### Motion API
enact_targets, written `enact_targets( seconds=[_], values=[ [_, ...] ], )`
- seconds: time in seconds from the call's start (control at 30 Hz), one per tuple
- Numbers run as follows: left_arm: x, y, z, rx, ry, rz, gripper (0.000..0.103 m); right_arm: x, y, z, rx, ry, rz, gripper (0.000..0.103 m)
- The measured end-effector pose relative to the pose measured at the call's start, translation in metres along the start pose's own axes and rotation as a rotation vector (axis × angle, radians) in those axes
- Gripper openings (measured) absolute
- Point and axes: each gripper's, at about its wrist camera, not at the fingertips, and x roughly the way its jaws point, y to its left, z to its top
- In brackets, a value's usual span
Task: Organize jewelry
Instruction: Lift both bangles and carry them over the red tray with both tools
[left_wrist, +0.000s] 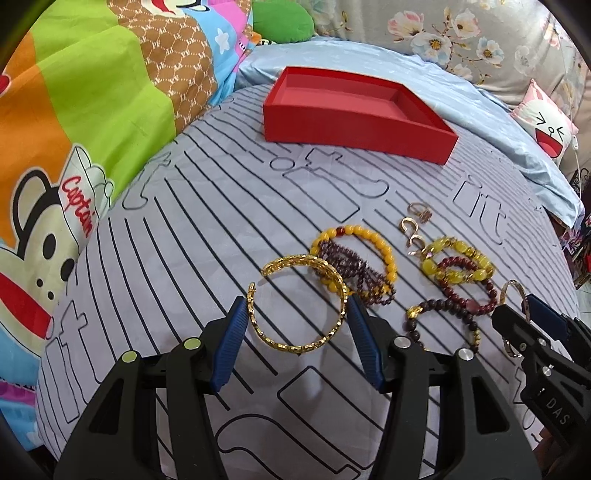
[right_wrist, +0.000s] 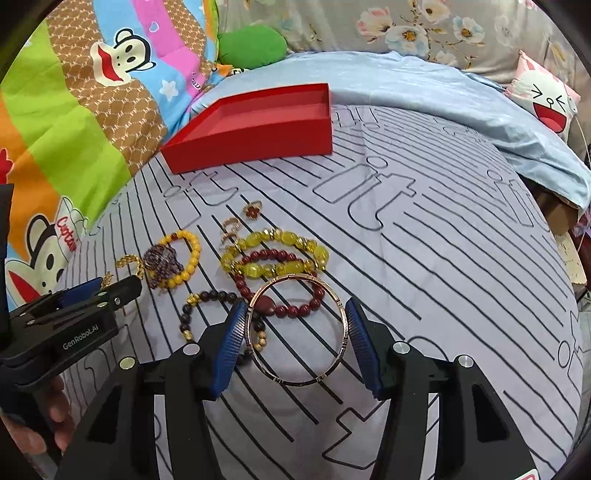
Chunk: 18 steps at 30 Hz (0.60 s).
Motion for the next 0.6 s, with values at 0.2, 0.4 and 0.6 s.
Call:
enact_targets(
  seconds=[0.2,0.4,0.6],
  values=[
    [-0.013,-0.003,0.021,0.011,-0.038,-0.015,0.053,-0.005,0.003,0.019,-0.011,-0.020,0.024,0.053],
    [-0.021,-0.010,0.062,0.031,-0.083,-0.046,0.053,0.001,0.005,0.062,-0.034,-0.049,0.042,0.053],
    [-0.011,-0.022,0.133,0.064,-0.139,-0.083,0.053,0.026,0.000,0.131,-0.029,-0.067,0.081,0.053]
  ],
)
